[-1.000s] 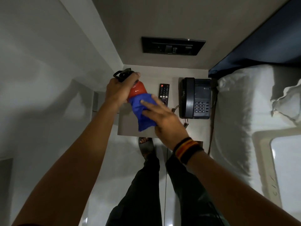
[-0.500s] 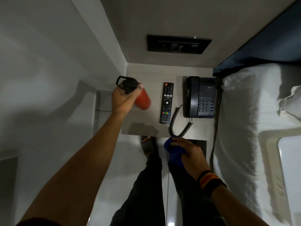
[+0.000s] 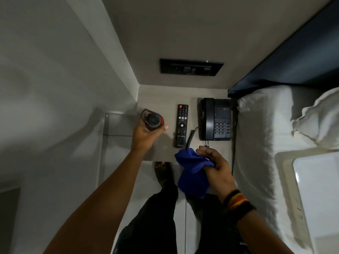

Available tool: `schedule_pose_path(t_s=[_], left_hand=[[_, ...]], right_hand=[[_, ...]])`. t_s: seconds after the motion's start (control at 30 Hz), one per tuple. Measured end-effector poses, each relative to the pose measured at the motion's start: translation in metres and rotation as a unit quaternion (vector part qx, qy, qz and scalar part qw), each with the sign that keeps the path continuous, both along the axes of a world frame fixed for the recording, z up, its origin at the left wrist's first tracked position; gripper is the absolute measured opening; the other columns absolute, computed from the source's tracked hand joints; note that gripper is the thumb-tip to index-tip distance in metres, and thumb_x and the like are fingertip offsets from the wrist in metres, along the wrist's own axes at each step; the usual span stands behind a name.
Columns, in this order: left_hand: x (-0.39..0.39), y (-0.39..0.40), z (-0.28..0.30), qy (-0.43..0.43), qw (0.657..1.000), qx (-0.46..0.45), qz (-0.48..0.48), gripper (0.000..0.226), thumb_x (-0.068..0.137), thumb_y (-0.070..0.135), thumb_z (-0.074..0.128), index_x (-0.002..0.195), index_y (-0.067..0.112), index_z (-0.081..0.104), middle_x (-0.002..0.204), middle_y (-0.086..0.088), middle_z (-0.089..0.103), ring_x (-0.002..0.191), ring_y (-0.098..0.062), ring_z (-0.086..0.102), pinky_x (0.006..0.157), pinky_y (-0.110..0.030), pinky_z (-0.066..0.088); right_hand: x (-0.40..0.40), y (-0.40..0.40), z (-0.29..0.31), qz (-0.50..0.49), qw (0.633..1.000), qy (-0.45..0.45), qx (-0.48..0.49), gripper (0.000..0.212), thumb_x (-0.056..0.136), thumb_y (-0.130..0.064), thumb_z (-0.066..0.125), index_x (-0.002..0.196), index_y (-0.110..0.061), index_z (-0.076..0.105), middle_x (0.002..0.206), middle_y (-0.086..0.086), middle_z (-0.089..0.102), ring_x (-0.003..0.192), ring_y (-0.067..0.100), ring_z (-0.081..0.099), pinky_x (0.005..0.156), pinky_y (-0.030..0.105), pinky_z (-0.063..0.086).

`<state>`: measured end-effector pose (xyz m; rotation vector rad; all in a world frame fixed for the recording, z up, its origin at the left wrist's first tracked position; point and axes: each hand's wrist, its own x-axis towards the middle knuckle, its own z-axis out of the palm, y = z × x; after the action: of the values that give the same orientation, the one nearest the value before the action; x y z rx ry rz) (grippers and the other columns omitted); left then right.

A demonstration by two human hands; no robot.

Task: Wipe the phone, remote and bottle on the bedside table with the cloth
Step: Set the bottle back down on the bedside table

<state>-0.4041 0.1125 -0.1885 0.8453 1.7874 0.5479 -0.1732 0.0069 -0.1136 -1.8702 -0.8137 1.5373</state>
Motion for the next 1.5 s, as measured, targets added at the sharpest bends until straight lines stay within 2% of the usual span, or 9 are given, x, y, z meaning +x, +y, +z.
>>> schedule_pose_path(t_s=[0.13, 0.23, 0.4, 0.53, 0.67, 0.77, 0.97, 1.17, 1.5], left_hand=[[0.017, -0.026, 0.066, -0.035, 0.982, -0.183, -0.024, 0.090, 0.082, 0.079, 0.067, 0.141, 0.012, 0.062, 0.138, -0.010, 0.070, 0.123, -0.031, 0.067, 0.105, -0.040, 0.051], [0.042, -0.027, 0.133, -0.199, 0.950, -0.224, -0.092, 0.099, 0.068, 0.098, 0.045, 0.122, 0.020, 0.071, 0.119, -0.006, 0.076, 0.108, -0.027, 0.073, 0.091, -0.040, 0.057], [0.095, -0.002, 0.201, -0.194, 0.945, -0.115, -0.235, 0.037, 0.083, 0.045, 0.087, 0.111, 0.022, 0.077, 0.103, -0.006, 0.084, 0.076, -0.011, 0.082, 0.064, -0.028, 0.068], [0.154, -0.008, 0.225, -0.170, 0.933, -0.096, -0.303, 0.033, 0.092, 0.018, 0.083, 0.121, 0.005, 0.075, 0.093, -0.004, 0.081, 0.079, -0.012, 0.077, 0.063, -0.027, 0.066], [0.209, -0.038, 0.235, -0.155, 0.935, -0.045, -0.314, 0.028, 0.097, 0.012, 0.077, 0.122, 0.001, 0.071, 0.107, -0.016, 0.080, 0.085, -0.014, 0.077, 0.062, -0.027, 0.065], [0.249, -0.066, 0.233, -0.165, 0.940, -0.019, -0.298, 0.030, 0.099, 0.007, 0.074, 0.127, 0.000, 0.068, 0.114, -0.023, 0.078, 0.087, -0.020, 0.076, 0.059, -0.024, 0.065], [0.340, -0.160, 0.212, -0.172, 0.912, -0.049, -0.369, 0.026, 0.101, -0.002, 0.066, 0.116, 0.018, 0.071, 0.101, -0.008, 0.078, 0.072, -0.007, 0.079, 0.055, -0.026, 0.063], [0.407, -0.244, 0.192, -0.150, 0.899, -0.033, -0.411, 0.028, 0.102, 0.002, 0.065, 0.129, 0.010, 0.067, 0.120, -0.016, 0.076, 0.099, -0.025, 0.078, 0.068, -0.027, 0.066], [0.422, -0.175, 0.180, -0.073, 0.924, 0.004, -0.376, 0.043, 0.106, 0.001, 0.058, 0.147, 0.015, 0.060, 0.138, -0.008, 0.065, 0.112, -0.022, 0.069, 0.066, -0.019, 0.064]], right_hand=[[0.002, 0.030, 0.051, -0.060, 0.995, 0.081, -0.002, 0.016, 0.091, 0.001, 0.061, 0.097, -0.011, 0.071, 0.089, 0.002, 0.075, 0.081, 0.012, 0.071, 0.069, 0.022, 0.058], [0.011, 0.039, 0.089, -0.083, 0.989, 0.116, -0.036, 0.015, 0.088, -0.003, 0.066, 0.103, -0.002, 0.070, 0.097, 0.019, 0.074, 0.088, 0.035, 0.069, 0.087, 0.050, 0.056], [0.048, 0.021, 0.134, -0.123, 0.978, 0.164, -0.043, 0.025, 0.088, -0.001, 0.065, 0.112, 0.002, 0.069, 0.113, 0.026, 0.072, 0.094, 0.037, 0.069, 0.093, 0.052, 0.055], [0.096, -0.020, 0.150, -0.112, 0.970, 0.206, -0.068, 0.036, 0.086, -0.016, 0.074, 0.119, -0.005, 0.069, 0.114, 0.020, 0.075, 0.101, 0.035, 0.072, 0.088, 0.045, 0.059], [0.147, -0.079, 0.153, -0.098, 0.965, 0.223, -0.098, 0.055, 0.073, -0.033, 0.088, 0.118, -0.007, 0.070, 0.117, 0.016, 0.075, 0.107, 0.032, 0.071, 0.094, 0.044, 0.056], [0.186, -0.133, 0.150, -0.134, 0.958, 0.246, -0.067, 0.048, 0.075, -0.027, 0.086, 0.115, -0.005, 0.073, 0.115, 0.018, 0.075, 0.100, 0.030, 0.073, 0.078, 0.033, 0.059], [0.256, -0.268, 0.137, -0.305, 0.926, 0.221, -0.018, 0.045, 0.072, -0.026, 0.089, 0.111, -0.011, 0.074, 0.114, 0.014, 0.076, 0.104, 0.032, 0.072, 0.077, 0.037, 0.060], [0.287, -0.379, 0.120, -0.481, 0.862, 0.162, 0.001, 0.048, 0.066, -0.016, 0.087, 0.111, -0.011, 0.071, 0.110, 0.014, 0.076, 0.096, 0.031, 0.075, 0.079, 0.040, 0.061], [0.315, -0.249, 0.064, -0.539, 0.838, 0.084, -0.010, 0.050, 0.074, -0.004, 0.079, 0.121, -0.008, 0.061, 0.107, 0.014, 0.068, 0.099, 0.030, 0.068, 0.093, 0.044, 0.057]])
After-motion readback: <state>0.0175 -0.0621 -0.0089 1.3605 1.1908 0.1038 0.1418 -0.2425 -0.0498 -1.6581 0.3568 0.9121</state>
